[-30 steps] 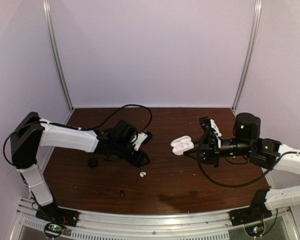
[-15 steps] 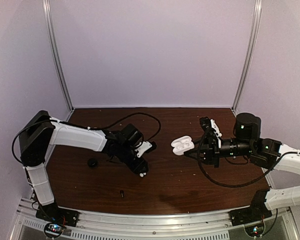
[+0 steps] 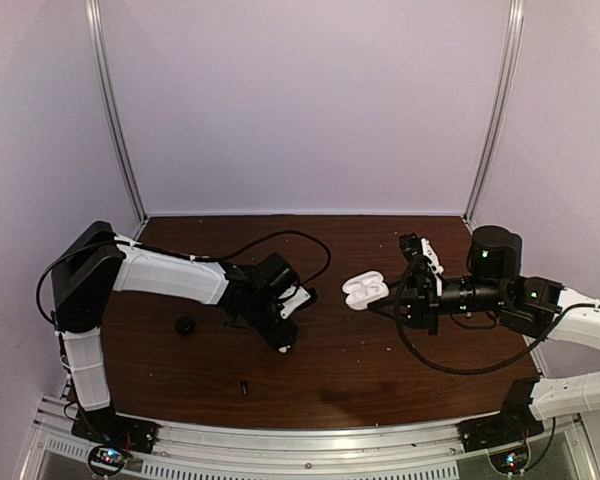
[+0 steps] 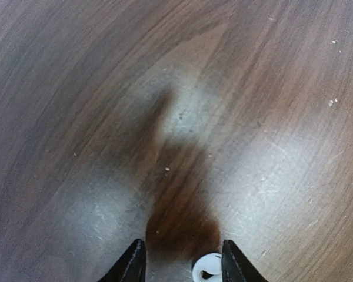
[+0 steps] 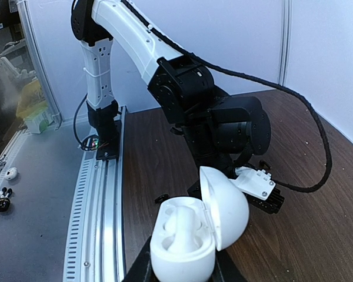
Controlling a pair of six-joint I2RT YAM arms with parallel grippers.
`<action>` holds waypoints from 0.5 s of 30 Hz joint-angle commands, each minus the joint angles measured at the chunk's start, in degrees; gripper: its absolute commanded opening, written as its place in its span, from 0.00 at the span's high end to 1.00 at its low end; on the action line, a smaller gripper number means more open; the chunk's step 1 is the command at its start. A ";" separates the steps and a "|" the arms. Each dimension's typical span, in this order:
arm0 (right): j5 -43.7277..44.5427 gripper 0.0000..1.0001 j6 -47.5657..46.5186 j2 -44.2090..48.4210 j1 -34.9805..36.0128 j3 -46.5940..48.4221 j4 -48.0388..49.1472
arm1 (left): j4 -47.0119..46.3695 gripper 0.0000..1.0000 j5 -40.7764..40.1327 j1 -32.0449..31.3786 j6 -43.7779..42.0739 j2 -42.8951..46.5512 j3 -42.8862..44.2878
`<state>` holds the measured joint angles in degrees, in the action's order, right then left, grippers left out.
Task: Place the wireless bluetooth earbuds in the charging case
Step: Adjust the left earbud at the center of the board.
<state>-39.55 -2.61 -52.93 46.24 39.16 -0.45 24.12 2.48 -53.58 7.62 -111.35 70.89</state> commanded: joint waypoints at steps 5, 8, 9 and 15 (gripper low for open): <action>1.14 1.00 0.06 1.49 -0.27 1.16 0.89 | 3.43 0.59 -8.90 2.93 5.25 1.01 0.02; 1.31 1.00 0.03 1.60 -0.23 0.94 0.89 | 3.53 0.61 -8.98 3.76 5.85 2.24 -1.75; 1.32 1.00 -0.02 1.60 -0.27 0.95 0.89 | 3.85 0.61 -9.02 3.94 5.96 2.59 -2.44; 1.33 1.00 0.04 1.86 -0.23 0.56 0.84 | 3.14 0.62 -8.01 5.05 7.34 6.38 -7.24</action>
<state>-38.85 -2.63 -52.27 46.24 39.16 -0.45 26.13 -5.26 -49.08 13.23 -108.57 66.76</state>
